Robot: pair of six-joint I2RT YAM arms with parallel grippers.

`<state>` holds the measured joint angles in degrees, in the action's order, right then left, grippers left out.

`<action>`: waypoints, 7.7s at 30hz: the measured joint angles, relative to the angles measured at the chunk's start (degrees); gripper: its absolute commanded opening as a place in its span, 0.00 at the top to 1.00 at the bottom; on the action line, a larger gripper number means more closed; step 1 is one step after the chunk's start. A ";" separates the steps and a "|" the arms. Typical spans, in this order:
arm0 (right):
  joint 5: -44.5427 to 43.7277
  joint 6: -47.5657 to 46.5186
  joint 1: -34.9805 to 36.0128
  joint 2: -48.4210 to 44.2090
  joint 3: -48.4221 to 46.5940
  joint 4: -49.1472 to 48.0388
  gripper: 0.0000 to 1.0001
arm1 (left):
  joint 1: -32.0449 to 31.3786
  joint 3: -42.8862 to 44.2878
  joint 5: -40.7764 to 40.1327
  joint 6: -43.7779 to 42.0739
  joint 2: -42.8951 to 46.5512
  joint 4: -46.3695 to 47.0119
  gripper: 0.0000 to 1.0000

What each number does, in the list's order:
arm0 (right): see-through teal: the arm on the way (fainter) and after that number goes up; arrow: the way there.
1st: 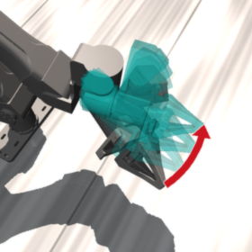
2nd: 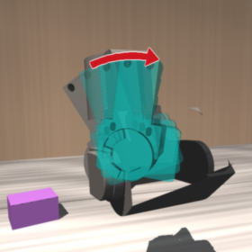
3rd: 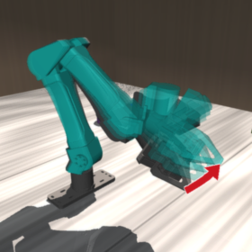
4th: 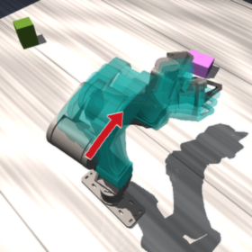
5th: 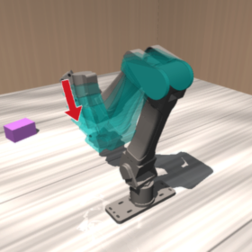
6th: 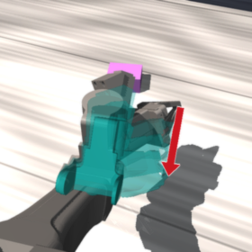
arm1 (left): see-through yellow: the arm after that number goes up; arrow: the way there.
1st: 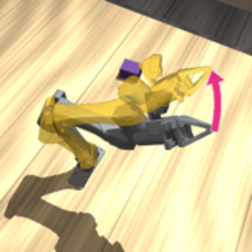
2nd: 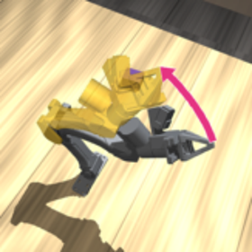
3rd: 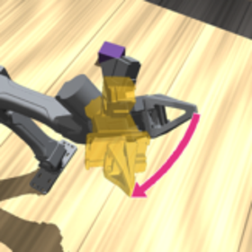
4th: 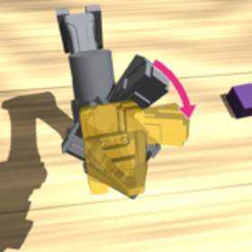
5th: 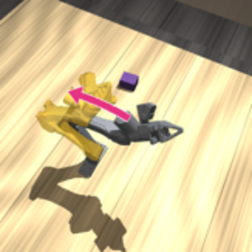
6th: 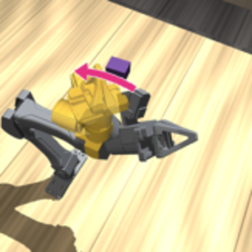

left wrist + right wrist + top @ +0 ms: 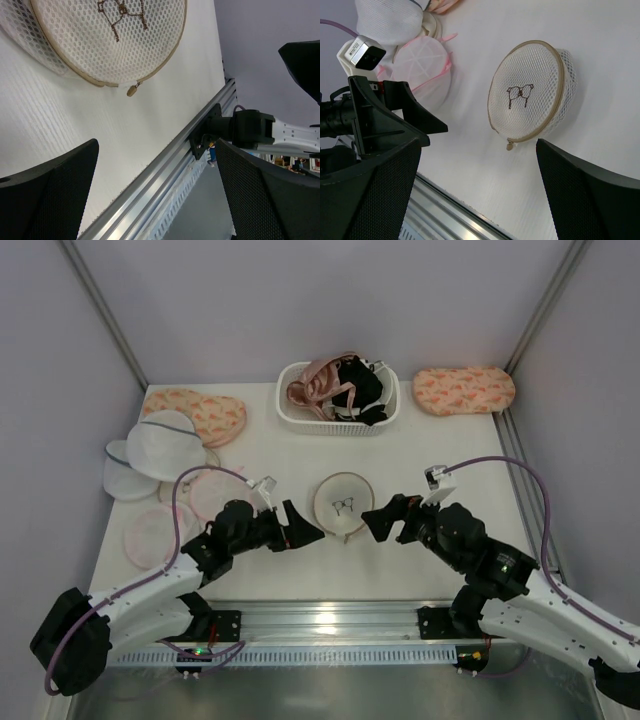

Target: Unzip the laundry bag and remove the bra

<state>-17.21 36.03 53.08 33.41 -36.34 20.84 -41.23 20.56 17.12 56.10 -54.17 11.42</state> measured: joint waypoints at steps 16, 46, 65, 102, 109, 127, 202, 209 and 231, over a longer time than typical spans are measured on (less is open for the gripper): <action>2.32 -1.77 0.50 1.16 2.21 -3.34 0.01 | -0.68 -0.20 -6.75 3.96 -8.76 9.11 0.01; 2.12 0.33 2.51 0.42 7.34 -6.71 0.05 | -5.20 0.76 -14.08 24.37 -45.68 47.23 0.83; -8.33 2.36 9.20 16.87 5.14 2.36 0.18 | -7.76 3.39 -15.19 28.13 -44.09 53.07 1.00; -21.70 12.70 9.40 26.91 -0.26 15.93 0.96 | -7.96 3.30 -9.22 18.49 -30.25 30.36 1.00; -21.51 12.31 9.44 24.68 -0.70 18.32 0.96 | -2.82 13.09 -1.62 5.90 -28.63 16.02 1.00; -15.63 10.34 9.44 22.84 0.66 13.68 0.96 | 1.86 14.36 1.49 0.35 -28.76 10.73 0.01; -8.33 6.10 -7.98 27.93 2.01 7.37 0.96 | 0.07 18.32 3.45 -3.26 -28.37 1.07 0.11; -5.42 4.79 -8.17 24.59 4.90 6.56 0.96 | 0.07 16.15 -1.62 -1.05 -21.88 -2.05 0.01; 29.20 -4.24 0.44 34.14 5.60 -16.31 0.96 | -4.50 6.38 -6.51 10.40 -13.99 -1.20 0.16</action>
<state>11.99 31.79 53.52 67.55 -30.74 4.54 -45.74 26.94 10.61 66.50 -68.16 10.22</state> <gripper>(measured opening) 0.057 0.918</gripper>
